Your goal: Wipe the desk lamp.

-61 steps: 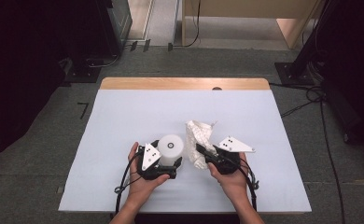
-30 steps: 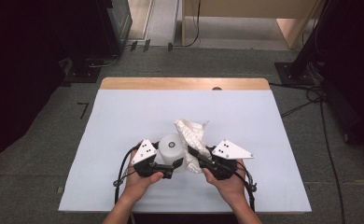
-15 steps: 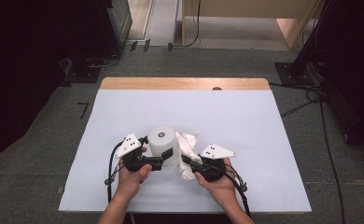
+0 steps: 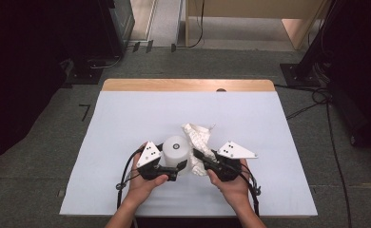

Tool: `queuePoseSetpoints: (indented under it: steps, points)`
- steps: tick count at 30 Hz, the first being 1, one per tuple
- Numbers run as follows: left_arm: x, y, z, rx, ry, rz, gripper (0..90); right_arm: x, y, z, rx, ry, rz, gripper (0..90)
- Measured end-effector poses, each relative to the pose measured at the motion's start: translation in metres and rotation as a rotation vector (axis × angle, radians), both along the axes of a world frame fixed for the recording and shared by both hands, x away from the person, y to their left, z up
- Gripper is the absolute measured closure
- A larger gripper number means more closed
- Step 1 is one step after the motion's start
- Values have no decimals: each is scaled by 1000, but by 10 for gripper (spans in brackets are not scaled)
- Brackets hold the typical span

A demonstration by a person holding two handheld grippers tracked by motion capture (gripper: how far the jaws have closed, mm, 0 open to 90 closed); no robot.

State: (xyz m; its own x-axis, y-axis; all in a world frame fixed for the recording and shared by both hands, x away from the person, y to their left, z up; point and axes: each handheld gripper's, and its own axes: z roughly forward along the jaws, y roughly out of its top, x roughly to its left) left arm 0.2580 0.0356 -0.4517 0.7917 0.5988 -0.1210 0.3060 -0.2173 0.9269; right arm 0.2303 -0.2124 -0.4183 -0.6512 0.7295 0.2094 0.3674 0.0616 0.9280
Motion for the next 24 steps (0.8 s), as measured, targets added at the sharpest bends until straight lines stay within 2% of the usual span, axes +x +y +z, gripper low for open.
queuePoseSetpoints:
  steps: [3,5,8,14,19,21,24]
  points:
    - [0,-1,1,-15,6,-7,86,-1,-2,3,-4,-12,1,766]
    - [1,2,2,-36,20,-4,86,-1,-1,0,-9,-5,4,766]
    - [3,8,7,-82,31,12,86,2,3,-11,-25,29,6,766]
    - [6,21,14,-130,28,64,86,4,16,-32,-43,110,35,766]
    - [8,26,14,-123,26,74,86,5,22,-42,-45,148,58,765]
    - [8,26,13,-122,25,70,86,5,22,-41,-42,144,55,766]
    - [8,21,8,-87,25,58,86,5,17,-33,-19,126,45,766]
